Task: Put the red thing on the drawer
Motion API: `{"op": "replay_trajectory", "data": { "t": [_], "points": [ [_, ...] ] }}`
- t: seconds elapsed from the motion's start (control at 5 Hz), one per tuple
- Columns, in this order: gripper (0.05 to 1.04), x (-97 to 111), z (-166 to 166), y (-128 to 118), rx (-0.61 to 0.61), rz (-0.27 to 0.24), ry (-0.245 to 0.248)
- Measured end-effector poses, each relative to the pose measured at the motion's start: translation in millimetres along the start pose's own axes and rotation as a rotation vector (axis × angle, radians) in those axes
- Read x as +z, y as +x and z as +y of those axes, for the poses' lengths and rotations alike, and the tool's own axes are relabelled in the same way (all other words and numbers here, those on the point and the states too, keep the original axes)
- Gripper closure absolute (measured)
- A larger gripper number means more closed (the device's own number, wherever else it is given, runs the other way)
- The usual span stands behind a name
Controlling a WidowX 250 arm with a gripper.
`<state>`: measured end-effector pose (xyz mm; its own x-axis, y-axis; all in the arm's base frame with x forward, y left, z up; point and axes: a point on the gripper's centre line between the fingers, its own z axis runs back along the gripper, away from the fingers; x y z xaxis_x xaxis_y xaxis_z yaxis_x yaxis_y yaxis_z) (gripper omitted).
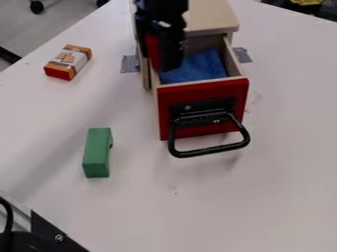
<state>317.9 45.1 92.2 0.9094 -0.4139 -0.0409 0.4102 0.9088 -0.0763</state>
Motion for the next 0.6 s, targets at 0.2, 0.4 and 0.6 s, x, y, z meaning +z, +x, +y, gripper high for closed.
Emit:
{"op": "replay_trajectory", "data": {
  "t": [0.2,0.4,0.6],
  "points": [
    [0.311,-16,1,16,-0.014,0.022,-0.01],
    [0.311,-19,-1,30,-0.03,0.024,-0.01],
    [0.275,-20,-7,39,-0.057,0.017,-0.003]
  ]
}}
